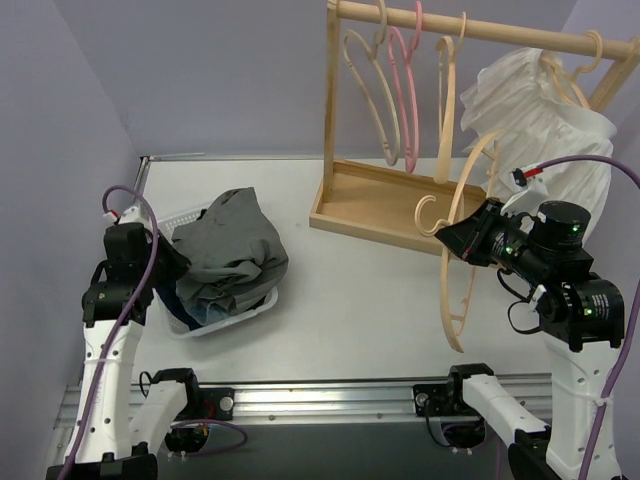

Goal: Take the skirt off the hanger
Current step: Place the skirt in the bin.

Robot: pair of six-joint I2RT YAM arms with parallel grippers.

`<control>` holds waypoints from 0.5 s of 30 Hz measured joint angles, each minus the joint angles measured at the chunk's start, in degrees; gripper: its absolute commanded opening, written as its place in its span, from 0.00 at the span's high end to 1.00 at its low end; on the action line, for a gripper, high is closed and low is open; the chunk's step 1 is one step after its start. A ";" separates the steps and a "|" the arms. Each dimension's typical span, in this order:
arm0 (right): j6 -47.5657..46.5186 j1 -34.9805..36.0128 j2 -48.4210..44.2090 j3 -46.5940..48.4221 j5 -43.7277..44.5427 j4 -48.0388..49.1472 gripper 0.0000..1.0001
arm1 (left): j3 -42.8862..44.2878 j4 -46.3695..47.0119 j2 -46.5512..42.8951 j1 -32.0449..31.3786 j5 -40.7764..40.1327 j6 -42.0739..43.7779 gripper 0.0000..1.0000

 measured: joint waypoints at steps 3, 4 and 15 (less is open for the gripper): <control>-0.09 0.24 -0.02 0.00 0.04 0.00 1.00 | 0.22 -1.11 0.92 0.20 -1.44 0.15 0.98; -0.13 0.28 -0.02 0.00 0.04 0.00 1.00 | -0.09 -1.11 2.19 0.22 -1.18 -0.13 0.98; -0.15 0.28 -0.02 0.70 0.07 -0.07 1.00 | -10.10 3.23 12.66 9.51 12.33 -9.14 0.98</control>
